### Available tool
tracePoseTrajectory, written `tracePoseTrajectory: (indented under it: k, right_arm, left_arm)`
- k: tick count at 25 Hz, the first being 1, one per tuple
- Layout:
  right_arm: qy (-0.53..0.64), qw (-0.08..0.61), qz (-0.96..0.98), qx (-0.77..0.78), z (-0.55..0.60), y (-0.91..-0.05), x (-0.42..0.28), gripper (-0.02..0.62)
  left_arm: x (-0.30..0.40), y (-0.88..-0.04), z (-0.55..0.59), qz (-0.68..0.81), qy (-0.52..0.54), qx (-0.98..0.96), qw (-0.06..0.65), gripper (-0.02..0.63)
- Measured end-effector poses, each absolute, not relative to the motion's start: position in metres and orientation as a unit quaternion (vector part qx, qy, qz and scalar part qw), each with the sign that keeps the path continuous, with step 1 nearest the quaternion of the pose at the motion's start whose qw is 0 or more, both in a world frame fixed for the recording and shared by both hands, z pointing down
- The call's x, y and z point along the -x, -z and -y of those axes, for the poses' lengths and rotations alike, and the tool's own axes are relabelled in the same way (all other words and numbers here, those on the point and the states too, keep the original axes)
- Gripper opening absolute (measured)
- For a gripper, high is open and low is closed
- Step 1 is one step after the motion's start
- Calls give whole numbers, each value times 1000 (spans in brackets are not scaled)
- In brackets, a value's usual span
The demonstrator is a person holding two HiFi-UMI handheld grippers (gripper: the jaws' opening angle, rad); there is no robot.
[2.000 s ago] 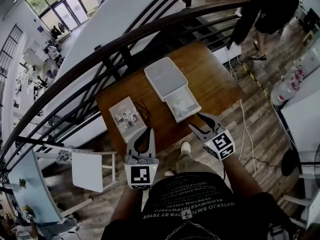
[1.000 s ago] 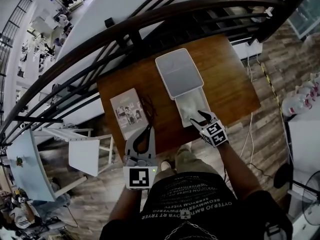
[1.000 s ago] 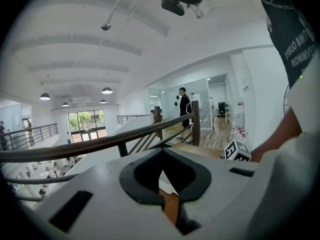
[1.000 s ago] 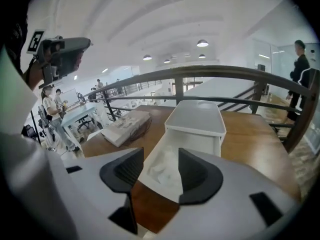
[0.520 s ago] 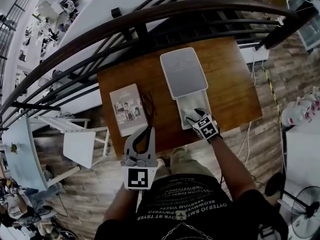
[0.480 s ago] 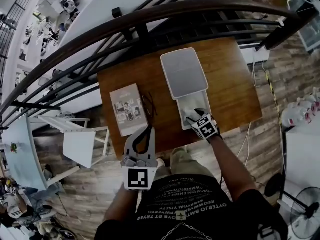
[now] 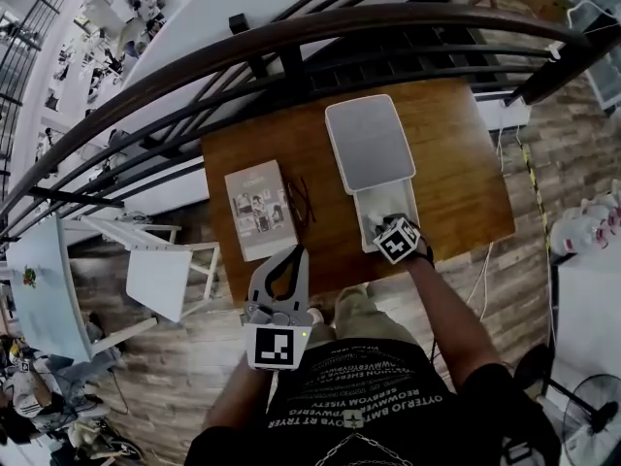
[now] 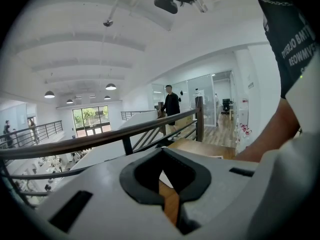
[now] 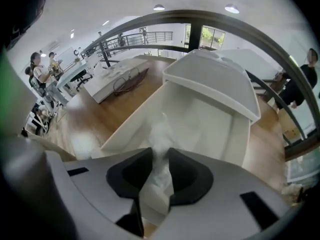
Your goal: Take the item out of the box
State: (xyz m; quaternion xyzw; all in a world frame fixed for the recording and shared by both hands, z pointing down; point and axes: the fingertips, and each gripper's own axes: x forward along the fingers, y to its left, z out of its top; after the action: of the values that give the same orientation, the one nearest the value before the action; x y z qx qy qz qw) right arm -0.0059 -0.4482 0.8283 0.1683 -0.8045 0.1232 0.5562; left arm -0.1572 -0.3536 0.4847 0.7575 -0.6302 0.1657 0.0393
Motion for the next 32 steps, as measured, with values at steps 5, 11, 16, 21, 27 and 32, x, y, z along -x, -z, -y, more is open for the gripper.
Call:
tracePoseTrajectory:
  k: [5,11,16,21,27,32]
  right_arm:
    - [-106,530,815,-208,458,-814,0,52]
    - [-102,463,841,-260,452,-768,-4,51]
    - [-100,404,857,-304,437,-723,-15,51]
    - [-94,347,868,-343,422,-673,-27,49]
    - [-92,294,880,-361,389,-617,-40,49]
    - [-80,254,887,-376,363,-569,-43,49]
  left_arm:
    - [167,-480,337,637,-160,-753,40,5]
    - [170,-471,314,636,-155,-755,43,5]
    - [167,-456,299,626,-149,-765,24,5]
    - [162,-448,281,620,-137,-772,28,5]
    - [155,-439,252,613,-135,-778,26,5]
    - [154,-427,229,610,-130,-782,21,5]
